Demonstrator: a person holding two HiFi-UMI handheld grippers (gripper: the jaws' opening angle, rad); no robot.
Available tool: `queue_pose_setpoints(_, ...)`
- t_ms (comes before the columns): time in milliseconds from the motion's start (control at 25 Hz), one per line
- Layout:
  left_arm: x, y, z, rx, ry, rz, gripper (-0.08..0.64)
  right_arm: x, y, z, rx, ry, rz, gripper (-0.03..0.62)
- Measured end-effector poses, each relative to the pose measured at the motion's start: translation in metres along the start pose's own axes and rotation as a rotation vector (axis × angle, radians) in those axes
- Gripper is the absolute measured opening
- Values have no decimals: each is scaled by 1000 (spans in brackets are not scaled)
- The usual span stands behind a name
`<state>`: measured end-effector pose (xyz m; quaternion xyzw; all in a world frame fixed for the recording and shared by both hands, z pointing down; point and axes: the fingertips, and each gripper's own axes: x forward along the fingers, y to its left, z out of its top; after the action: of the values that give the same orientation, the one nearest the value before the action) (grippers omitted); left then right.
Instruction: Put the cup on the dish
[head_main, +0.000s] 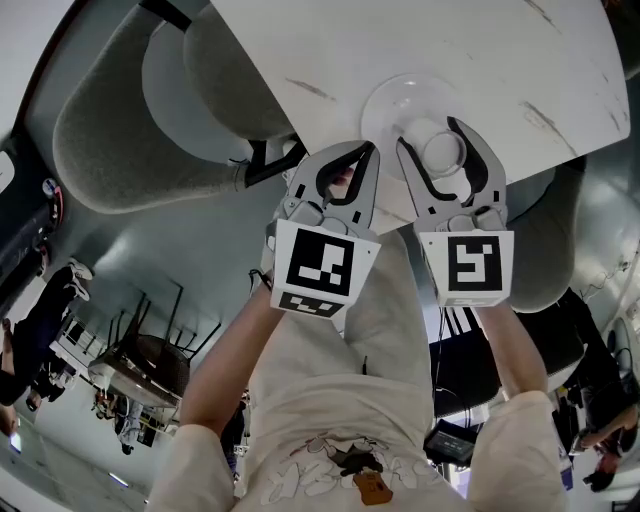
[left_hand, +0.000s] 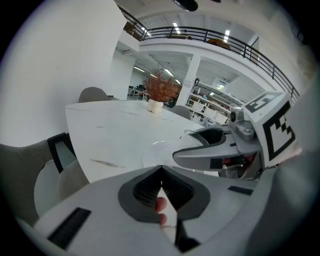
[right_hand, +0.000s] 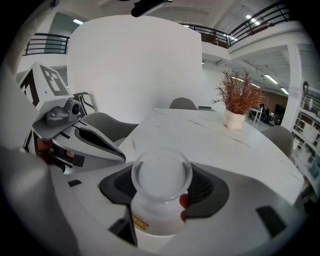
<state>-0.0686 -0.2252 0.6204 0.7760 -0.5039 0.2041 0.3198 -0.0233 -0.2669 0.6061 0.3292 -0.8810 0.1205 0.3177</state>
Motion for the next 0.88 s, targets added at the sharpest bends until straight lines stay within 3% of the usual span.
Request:
queue_pose_setpoints(400,2,3,6,2,-24,-13,3,6,1,4,-30,-24,0,264)
queue_pose_setpoints(680,1,3,5,-3,-17,-14,3,7,3,3,35,-11,51,265)
queue_pose_setpoints(880,-7,2,9,-3,-22,-7,3,0,1,10,33,-34,35,265)
